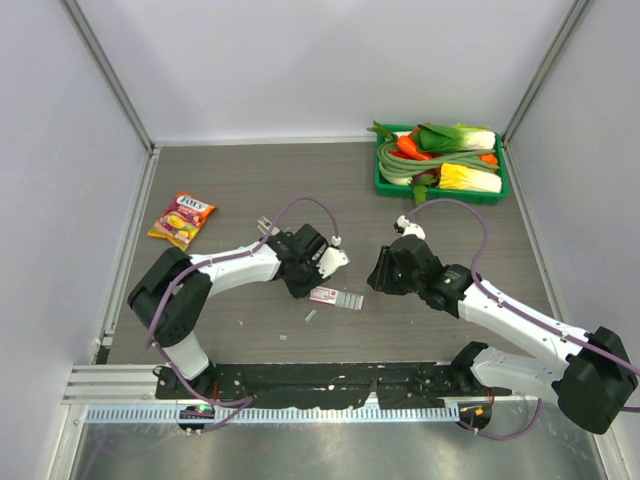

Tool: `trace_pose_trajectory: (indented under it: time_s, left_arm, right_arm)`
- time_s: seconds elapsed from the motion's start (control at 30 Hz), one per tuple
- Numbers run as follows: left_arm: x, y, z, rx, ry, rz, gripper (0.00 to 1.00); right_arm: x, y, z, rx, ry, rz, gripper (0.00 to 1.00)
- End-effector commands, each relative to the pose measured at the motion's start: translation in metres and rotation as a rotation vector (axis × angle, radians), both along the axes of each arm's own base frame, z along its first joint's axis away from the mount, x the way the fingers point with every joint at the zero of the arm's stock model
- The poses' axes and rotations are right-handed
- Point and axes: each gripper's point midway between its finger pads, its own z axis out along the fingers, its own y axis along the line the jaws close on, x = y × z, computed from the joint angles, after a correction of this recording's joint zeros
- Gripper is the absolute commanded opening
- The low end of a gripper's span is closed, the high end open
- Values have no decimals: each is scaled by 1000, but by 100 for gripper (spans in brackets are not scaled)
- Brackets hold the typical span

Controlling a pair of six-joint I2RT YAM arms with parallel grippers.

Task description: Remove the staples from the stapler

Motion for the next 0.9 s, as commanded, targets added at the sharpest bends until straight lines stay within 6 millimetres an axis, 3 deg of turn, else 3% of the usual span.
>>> trace_pose_trajectory:
  time_s: [0.0, 0.13, 0.23, 0.33, 0.4, 0.53, 0.6, 0.63, 0.67, 0.7, 0.8, 0.87]
  left_arm:
    - [-8, -1, -7, 6, 52, -6, 20]
    - [-6, 3, 4, 17, 31, -7, 16]
    - [-1, 6, 29, 7, -17, -1, 13]
    - [6, 4, 74, -62, -52, 23, 12]
    - [18, -1, 117, -157, -92, 64, 10]
    - [33, 1, 190, -377, -71, 179, 8]
    - [33, -10, 235, -564, -45, 204, 6]
    - [41, -4, 250, -638, -42, 240, 5]
    - [31, -10, 273, -750, 4, 212, 5]
    - [34, -14, 288, -825, 36, 241, 5]
    - [32, -22, 317, -1000, 209, 276, 5]
    - [31, -23, 317, -1069, 315, 310, 7]
  right_arm:
    - [6, 5, 9, 26, -36, 5, 37]
    - [8, 6, 12, 27, -40, 9, 37]
    - [11, 11, 19, 45, -60, 25, 37]
    - [13, 19, 32, 86, -96, 54, 38]
    - [14, 28, 46, 128, -132, 96, 43]
    - [11, 46, 85, 256, -218, 180, 55]
    - [8, 57, 109, 334, -271, 231, 59]
    - [7, 60, 120, 364, -293, 244, 62]
    - [9, 65, 136, 402, -335, 258, 63]
    - [6, 69, 147, 430, -352, 285, 64]
    - [4, 78, 179, 488, -415, 337, 67]
    - [6, 85, 211, 529, -493, 378, 68]
